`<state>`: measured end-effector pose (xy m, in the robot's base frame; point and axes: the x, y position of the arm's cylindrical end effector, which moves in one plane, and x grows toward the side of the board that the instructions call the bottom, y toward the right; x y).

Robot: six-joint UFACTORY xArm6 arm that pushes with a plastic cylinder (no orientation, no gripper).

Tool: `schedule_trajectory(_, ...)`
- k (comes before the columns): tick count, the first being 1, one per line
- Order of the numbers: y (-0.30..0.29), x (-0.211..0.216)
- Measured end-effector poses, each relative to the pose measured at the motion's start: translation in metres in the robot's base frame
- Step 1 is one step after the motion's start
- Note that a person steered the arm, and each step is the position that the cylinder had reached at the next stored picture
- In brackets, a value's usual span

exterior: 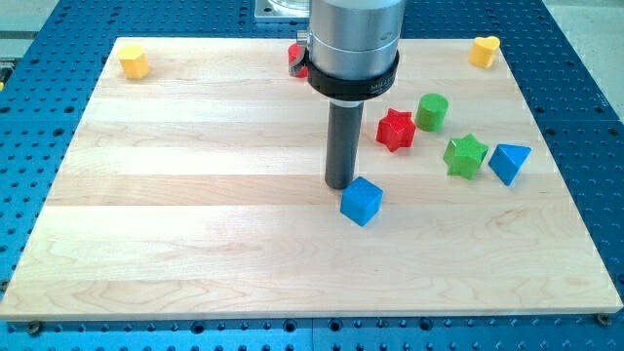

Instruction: Move the cube to the bottom center of the board

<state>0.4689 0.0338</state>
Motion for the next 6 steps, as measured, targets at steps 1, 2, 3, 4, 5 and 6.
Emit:
schedule_trajectory(1,0.005,-0.002)
schedule_trajectory(2,0.053,-0.023)
schedule_trajectory(3,0.061,-0.013)
schedule_trajectory(4,0.033,0.012)
schedule_trajectory(5,0.004,0.053)
schedule_trajectory(6,0.000,0.067)
